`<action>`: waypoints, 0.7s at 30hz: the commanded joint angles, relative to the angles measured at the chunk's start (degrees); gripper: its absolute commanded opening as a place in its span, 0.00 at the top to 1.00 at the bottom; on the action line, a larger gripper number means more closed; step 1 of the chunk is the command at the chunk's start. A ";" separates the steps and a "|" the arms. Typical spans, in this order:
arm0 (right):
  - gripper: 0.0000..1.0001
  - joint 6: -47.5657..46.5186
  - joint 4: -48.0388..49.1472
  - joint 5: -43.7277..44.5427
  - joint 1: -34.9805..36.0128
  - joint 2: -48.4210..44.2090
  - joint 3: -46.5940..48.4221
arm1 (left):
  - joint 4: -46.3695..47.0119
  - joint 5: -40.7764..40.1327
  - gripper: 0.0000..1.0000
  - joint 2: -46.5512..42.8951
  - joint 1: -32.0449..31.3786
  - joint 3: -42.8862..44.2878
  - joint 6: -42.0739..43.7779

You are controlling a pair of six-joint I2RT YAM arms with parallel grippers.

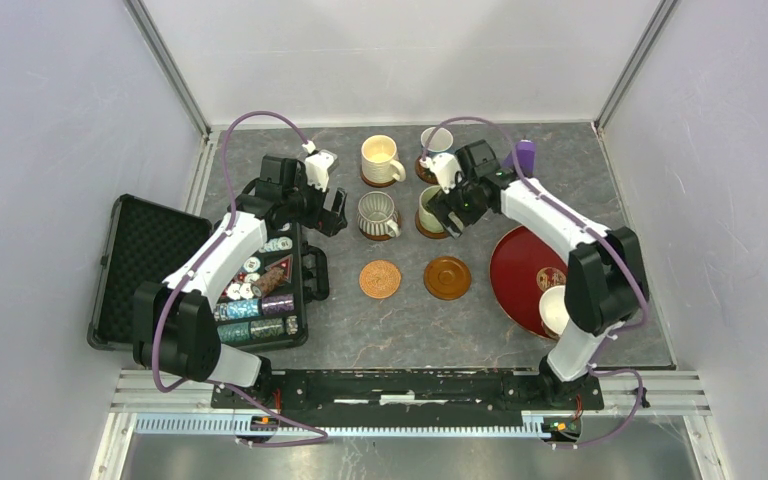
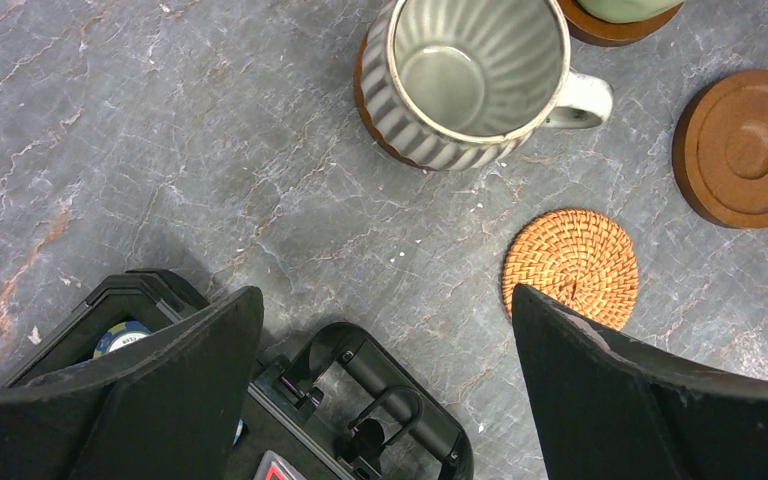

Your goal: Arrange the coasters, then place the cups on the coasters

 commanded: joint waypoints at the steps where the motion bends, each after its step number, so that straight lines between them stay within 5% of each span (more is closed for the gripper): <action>1: 0.06 -11.97 -7.22 -5.03 -3.09 -6.73 6.51 | 1.23 2.36 0.00 -1.03 -0.04 1.33 2.07; 6: 0.03 -20.65 -17.65 -5.71 -10.98 -10.65 9.88 | 1.29 3.70 0.00 0.17 -0.05 2.20 2.24; 13: 0.11 -42.24 -32.99 -2.14 -20.49 -17.68 4.52 | 2.68 6.28 0.00 1.79 -0.69 2.06 1.28; 21: 0.20 -57.92 -34.79 11.31 -21.87 -23.68 -8.52 | 4.21 7.82 0.00 1.77 -1.45 0.69 -0.41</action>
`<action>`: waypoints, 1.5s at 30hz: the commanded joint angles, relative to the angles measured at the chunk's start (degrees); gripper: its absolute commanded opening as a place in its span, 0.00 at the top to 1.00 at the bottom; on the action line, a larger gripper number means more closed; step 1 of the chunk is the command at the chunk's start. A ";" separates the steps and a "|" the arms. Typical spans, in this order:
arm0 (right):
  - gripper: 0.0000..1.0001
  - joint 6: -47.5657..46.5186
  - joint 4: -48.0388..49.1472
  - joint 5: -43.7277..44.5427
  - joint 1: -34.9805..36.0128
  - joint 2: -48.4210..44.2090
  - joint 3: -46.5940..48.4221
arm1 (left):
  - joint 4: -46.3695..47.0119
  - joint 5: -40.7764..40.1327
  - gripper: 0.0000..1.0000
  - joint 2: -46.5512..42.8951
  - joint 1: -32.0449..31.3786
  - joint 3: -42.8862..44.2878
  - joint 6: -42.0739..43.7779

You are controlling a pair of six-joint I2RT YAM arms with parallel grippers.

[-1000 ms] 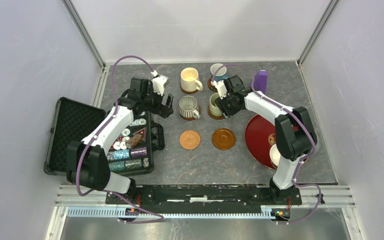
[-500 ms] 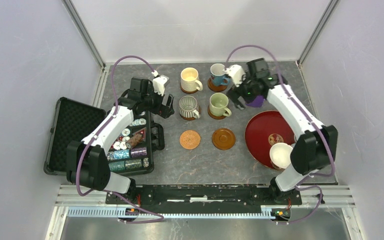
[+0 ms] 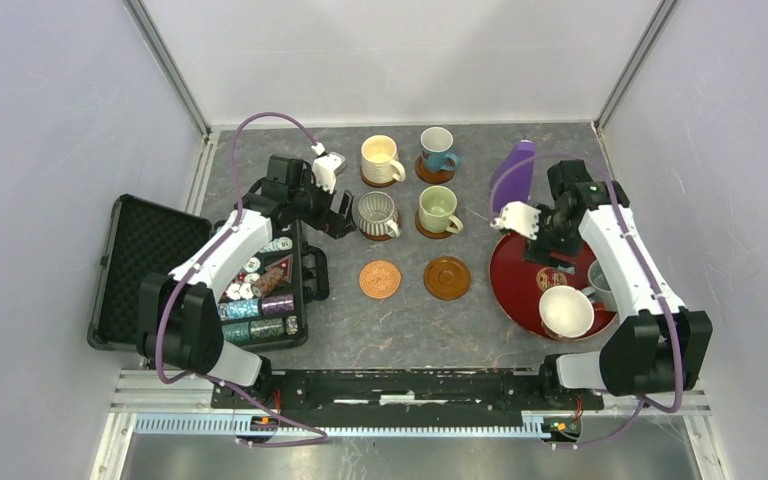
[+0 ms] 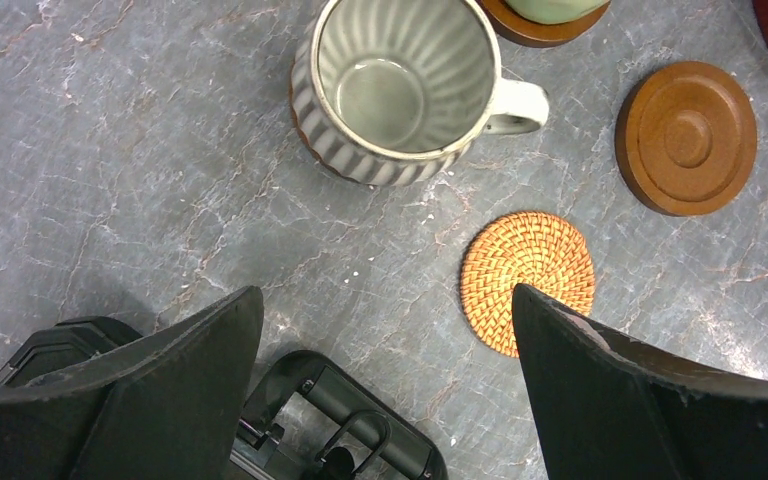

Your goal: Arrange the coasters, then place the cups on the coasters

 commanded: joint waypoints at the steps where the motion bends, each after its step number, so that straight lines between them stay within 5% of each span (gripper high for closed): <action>1: 0.21 -10.09 -4.47 7.11 -0.82 -0.19 -1.92 | 2.99 2.28 0.00 -0.71 -0.37 0.36 -0.36; 16: 0.46 -33.77 -4.70 12.30 -1.95 -5.37 -11.71 | 4.42 1.65 0.00 -1.66 -0.36 -1.48 -1.24; 45: 0.52 -42.84 -3.38 10.57 -6.50 -2.64 -17.29 | 5.89 -0.13 0.00 1.43 -0.47 2.01 -5.36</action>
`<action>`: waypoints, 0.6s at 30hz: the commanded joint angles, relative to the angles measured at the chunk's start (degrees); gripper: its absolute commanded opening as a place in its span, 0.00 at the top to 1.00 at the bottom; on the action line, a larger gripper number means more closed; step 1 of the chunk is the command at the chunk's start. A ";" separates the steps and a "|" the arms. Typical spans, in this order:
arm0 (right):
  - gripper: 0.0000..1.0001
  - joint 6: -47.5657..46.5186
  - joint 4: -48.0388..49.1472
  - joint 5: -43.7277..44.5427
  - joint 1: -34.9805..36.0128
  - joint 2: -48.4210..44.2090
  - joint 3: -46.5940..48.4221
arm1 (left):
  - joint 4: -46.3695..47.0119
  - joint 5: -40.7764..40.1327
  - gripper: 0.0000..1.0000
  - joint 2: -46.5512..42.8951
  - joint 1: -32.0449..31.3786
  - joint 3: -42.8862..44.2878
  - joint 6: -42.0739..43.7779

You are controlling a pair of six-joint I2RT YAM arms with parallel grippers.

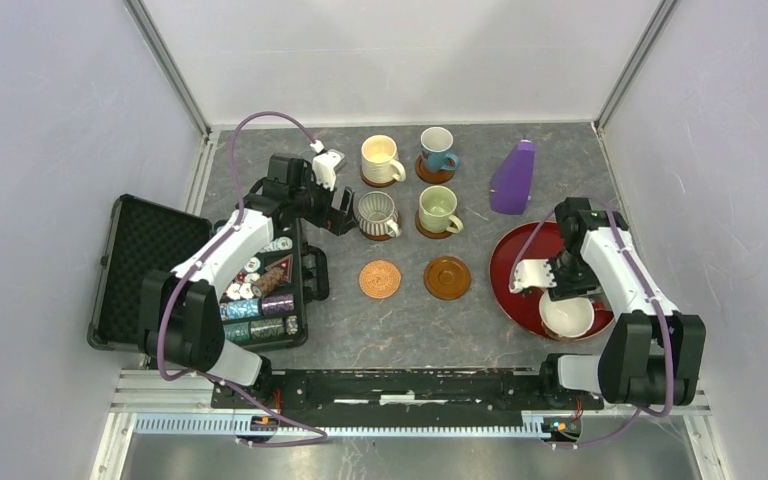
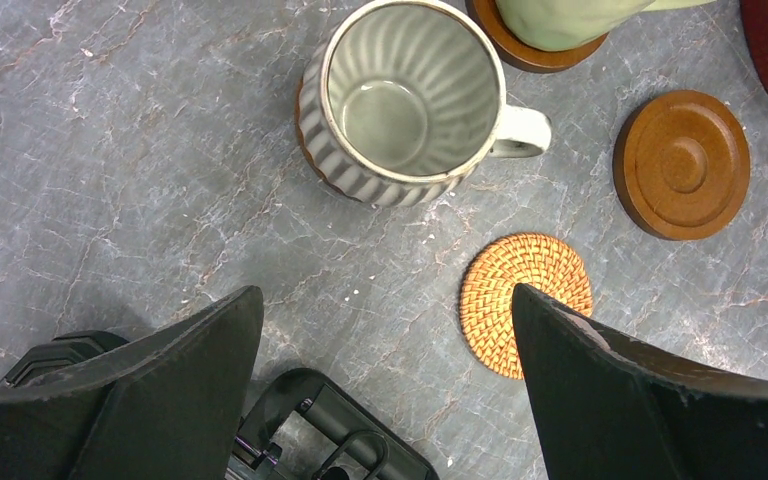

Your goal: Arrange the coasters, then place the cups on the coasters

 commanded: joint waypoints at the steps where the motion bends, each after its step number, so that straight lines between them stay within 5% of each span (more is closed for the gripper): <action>1: 0.52 -12.16 -0.81 -0.40 -0.42 0.41 -0.71 | 2.60 -0.57 0.00 0.69 -0.36 2.42 -2.89; 18: 0.55 -17.65 6.62 0.16 -2.02 0.14 -4.92 | 2.50 -0.94 0.00 0.92 -0.30 2.76 -2.70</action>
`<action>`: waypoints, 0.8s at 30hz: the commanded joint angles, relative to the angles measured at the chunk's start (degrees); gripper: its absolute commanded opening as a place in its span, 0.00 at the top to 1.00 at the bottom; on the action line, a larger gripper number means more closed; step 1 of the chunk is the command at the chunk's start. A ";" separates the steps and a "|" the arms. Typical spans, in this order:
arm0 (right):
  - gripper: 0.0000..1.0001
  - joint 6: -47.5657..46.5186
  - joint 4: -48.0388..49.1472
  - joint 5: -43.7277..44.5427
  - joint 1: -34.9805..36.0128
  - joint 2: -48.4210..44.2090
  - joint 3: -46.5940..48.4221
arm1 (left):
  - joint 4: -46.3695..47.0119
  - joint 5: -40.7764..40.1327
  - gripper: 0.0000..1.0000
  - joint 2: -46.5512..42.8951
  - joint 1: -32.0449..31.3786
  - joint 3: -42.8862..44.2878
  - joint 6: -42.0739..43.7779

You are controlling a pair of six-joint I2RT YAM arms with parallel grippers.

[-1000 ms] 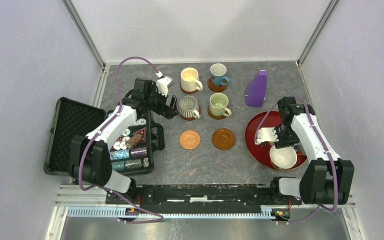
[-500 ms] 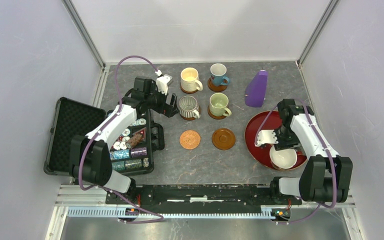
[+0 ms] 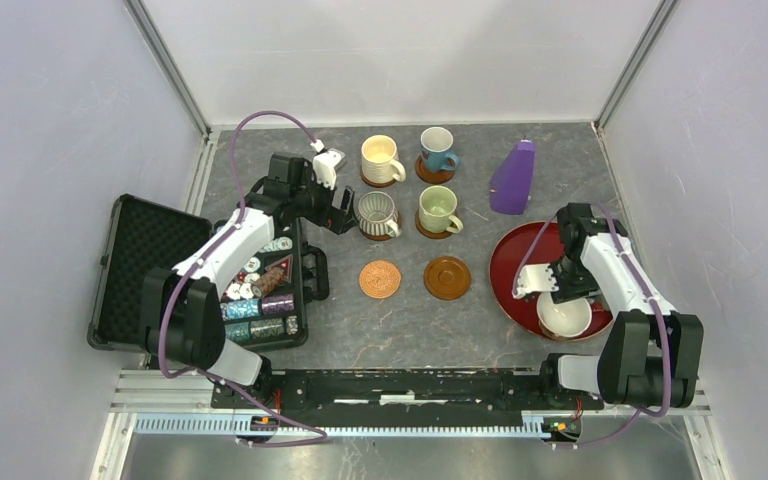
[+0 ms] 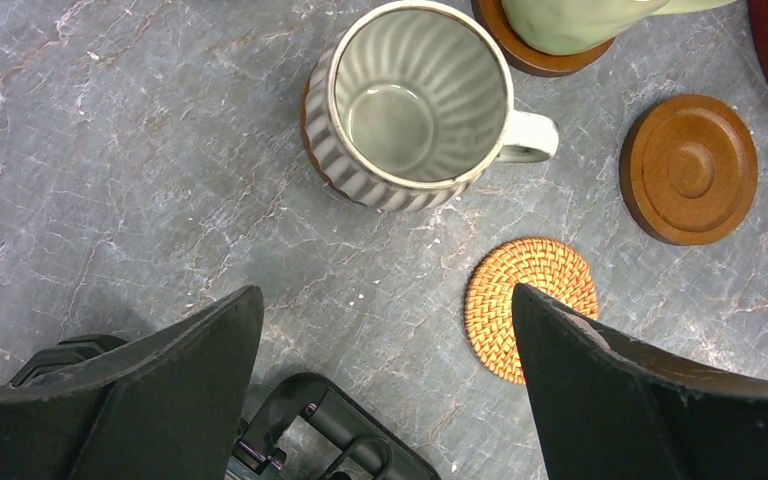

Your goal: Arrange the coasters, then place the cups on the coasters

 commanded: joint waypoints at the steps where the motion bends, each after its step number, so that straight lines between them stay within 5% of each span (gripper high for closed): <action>1: 0.55 -14.00 1.47 -1.76 -0.73 0.47 -0.95 | 2.05 -0.83 0.00 0.37 -0.36 2.34 -2.69; 24: 0.98 -12.74 2.41 -7.80 -1.75 2.47 5.59 | 1.59 -0.85 0.00 1.89 -0.31 3.56 -2.57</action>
